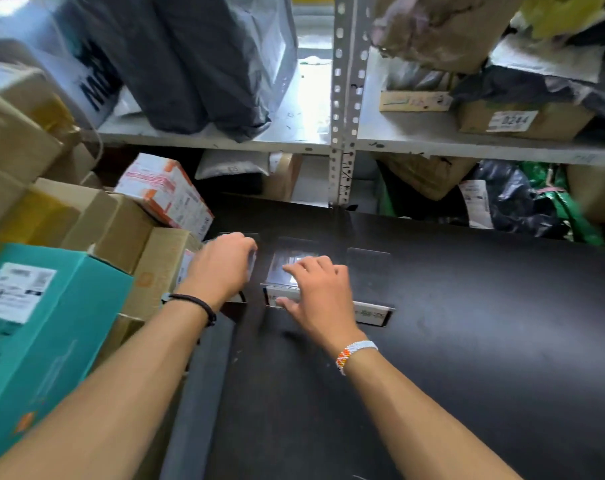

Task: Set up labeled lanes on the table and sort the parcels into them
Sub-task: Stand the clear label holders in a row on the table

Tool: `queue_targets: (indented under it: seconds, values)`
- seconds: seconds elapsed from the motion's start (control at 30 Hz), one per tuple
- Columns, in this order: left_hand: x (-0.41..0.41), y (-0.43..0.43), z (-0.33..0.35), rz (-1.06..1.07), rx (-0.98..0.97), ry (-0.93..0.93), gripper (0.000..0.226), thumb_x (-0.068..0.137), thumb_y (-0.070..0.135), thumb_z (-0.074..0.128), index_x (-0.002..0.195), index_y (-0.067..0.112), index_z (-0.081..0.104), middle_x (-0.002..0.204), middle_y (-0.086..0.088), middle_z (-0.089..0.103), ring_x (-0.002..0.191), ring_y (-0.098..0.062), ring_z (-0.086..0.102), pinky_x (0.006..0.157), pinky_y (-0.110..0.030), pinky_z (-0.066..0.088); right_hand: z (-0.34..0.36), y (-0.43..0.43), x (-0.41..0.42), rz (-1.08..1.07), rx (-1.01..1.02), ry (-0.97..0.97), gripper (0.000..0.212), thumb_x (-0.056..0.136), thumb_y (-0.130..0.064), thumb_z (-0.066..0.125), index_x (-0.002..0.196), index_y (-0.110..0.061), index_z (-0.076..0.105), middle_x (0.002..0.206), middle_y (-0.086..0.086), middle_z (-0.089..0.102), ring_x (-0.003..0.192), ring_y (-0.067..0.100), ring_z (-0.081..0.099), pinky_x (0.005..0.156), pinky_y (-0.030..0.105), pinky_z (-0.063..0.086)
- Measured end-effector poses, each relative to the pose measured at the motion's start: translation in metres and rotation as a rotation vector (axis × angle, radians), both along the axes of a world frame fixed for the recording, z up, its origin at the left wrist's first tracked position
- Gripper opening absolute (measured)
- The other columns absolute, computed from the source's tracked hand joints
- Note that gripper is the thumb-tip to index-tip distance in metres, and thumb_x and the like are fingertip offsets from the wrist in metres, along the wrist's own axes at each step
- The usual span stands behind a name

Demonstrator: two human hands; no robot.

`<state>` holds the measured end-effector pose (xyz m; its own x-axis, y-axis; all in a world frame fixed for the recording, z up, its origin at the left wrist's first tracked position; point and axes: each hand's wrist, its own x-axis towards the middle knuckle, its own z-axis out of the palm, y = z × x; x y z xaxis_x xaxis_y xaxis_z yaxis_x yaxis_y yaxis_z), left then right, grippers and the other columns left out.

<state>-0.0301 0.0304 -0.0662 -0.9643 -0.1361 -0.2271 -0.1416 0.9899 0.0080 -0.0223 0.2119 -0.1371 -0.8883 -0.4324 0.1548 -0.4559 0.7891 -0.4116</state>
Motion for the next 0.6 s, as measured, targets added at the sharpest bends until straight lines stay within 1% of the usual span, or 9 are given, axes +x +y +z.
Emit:
queue_targets:
  seconds: [0.07,0.13,0.2,0.27,0.37,0.43,0.47,0.53,0.6]
  values:
    - [0.001,-0.033,-0.007,0.089,-0.059,-0.072,0.04,0.086,0.003,0.058,0.12,0.017,0.076,0.119,-0.015,0.072,0.114,-0.038,0.067,0.097,-0.047,0.056,-0.006,-0.035,0.003,0.045,0.002,-0.005,0.049,0.075,-0.044,0.087,0.118,-0.025,0.072,0.113,-0.002,0.07,0.109,0.027,0.06,0.086,0.044,0.044]
    - [0.004,-0.05,-0.015,0.128,-0.079,-0.125,0.041,0.089,0.003,0.057,0.123,0.018,0.075,0.123,-0.017,0.072,0.116,-0.039,0.067,0.098,-0.048,0.056,-0.015,-0.067,0.003,0.084,0.024,-0.027,0.048,0.082,-0.043,0.081,0.124,-0.023,0.07,0.118,0.0,0.069,0.113,0.03,0.058,0.089,0.046,0.041]
    - [0.006,-0.052,-0.018,0.101,-0.14,-0.151,0.036,0.096,0.005,0.057,0.125,0.017,0.073,0.125,-0.015,0.07,0.117,-0.036,0.067,0.097,-0.045,0.057,-0.026,-0.092,0.003,0.119,0.054,-0.056,0.049,0.088,-0.044,0.076,0.132,-0.024,0.066,0.123,0.001,0.067,0.116,0.03,0.056,0.091,0.046,0.039]
    - [0.005,-0.05,-0.022,0.039,-0.224,-0.137,0.031,0.1,0.009,0.056,0.125,0.02,0.071,0.125,-0.01,0.07,0.117,-0.031,0.068,0.092,-0.04,0.057,-0.036,-0.109,0.002,0.136,0.086,-0.073,0.043,0.092,-0.037,0.072,0.132,-0.025,0.066,0.125,0.001,0.064,0.118,0.03,0.054,0.094,0.047,0.039]
    - [0.008,-0.046,-0.028,-0.044,-0.352,-0.136,0.028,0.104,0.012,0.049,0.121,0.019,0.07,0.126,-0.007,0.07,0.119,-0.028,0.068,0.088,-0.034,0.054,-0.044,-0.12,0.002,0.098,0.094,-0.063,0.028,0.094,-0.021,0.067,0.12,-0.023,0.074,0.119,0.002,0.064,0.115,0.031,0.053,0.094,0.047,0.039]
    - [0.011,-0.045,-0.03,-0.077,-0.39,-0.121,0.028,0.106,0.013,0.047,0.123,0.018,0.068,0.127,-0.007,0.069,0.122,-0.028,0.065,0.091,-0.034,0.052,-0.043,-0.121,0.0,0.094,0.092,-0.055,0.024,0.092,-0.018,0.066,0.112,-0.024,0.079,0.112,0.001,0.066,0.111,0.03,0.053,0.09,0.046,0.037]
    - [0.012,-0.045,-0.03,-0.078,-0.386,-0.118,0.028,0.106,0.013,0.047,0.123,0.018,0.069,0.127,-0.008,0.069,0.122,-0.029,0.065,0.092,-0.034,0.052,-0.042,-0.12,-0.002,0.086,0.085,-0.046,0.022,0.09,-0.018,0.069,0.107,-0.026,0.08,0.108,-0.001,0.067,0.108,0.03,0.054,0.087,0.046,0.037]
    - [0.01,-0.047,-0.023,-0.028,-0.325,-0.125,0.029,0.103,0.011,0.051,0.121,0.019,0.072,0.121,-0.011,0.069,0.115,-0.031,0.067,0.089,-0.037,0.054,-0.038,-0.115,-0.005,0.047,0.04,-0.031,0.022,0.082,-0.018,0.078,0.099,-0.03,0.082,0.1,-0.004,0.068,0.101,0.028,0.056,0.083,0.045,0.036]
    - [0.005,-0.047,-0.009,0.031,-0.229,-0.11,0.028,0.099,0.012,0.059,0.118,0.024,0.076,0.114,-0.011,0.069,0.107,-0.033,0.069,0.084,-0.04,0.058,-0.03,-0.105,-0.009,0.011,-0.025,-0.02,0.023,0.079,-0.021,0.083,0.098,-0.034,0.081,0.098,-0.008,0.067,0.098,0.026,0.056,0.082,0.043,0.032]
